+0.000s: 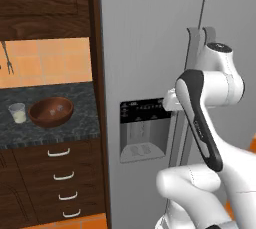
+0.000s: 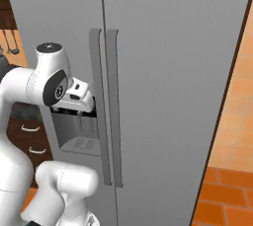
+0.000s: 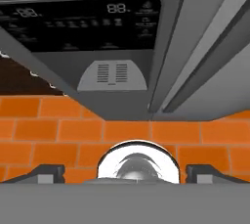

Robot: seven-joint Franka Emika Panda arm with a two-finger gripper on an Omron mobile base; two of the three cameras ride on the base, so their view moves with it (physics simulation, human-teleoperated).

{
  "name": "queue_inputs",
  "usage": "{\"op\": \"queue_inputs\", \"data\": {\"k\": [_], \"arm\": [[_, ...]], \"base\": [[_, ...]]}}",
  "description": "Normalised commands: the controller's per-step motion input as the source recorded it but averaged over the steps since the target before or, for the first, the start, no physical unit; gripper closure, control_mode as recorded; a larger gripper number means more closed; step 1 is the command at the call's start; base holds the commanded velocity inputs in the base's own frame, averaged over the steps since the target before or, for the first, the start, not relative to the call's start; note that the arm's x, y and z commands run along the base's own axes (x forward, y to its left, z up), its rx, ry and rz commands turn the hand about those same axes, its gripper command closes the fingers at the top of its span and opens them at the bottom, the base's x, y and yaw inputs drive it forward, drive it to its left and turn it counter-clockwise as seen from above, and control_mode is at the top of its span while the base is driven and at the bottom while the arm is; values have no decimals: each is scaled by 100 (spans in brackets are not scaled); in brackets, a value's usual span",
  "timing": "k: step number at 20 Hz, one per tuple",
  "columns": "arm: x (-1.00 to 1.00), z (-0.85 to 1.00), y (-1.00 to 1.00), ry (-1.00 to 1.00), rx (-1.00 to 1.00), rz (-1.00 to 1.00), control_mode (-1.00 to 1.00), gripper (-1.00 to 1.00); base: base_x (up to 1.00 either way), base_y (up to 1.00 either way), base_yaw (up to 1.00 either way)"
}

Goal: Grab a lemon wedge from the fridge and one ice cube from the ice bowl, and put them in the glass of lemonade.

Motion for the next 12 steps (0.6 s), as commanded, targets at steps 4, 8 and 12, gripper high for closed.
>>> {"op": "queue_inputs", "data": {"k": [4,8,12], "arm": [[0,0,0,0,0,0,100,-100],[0,0,0,0,0,0,100,-100],[0,0,0,0,0,0,100,-100]], "base": [[-67,66,1],[-5,100,7],[54,100,5]]}}
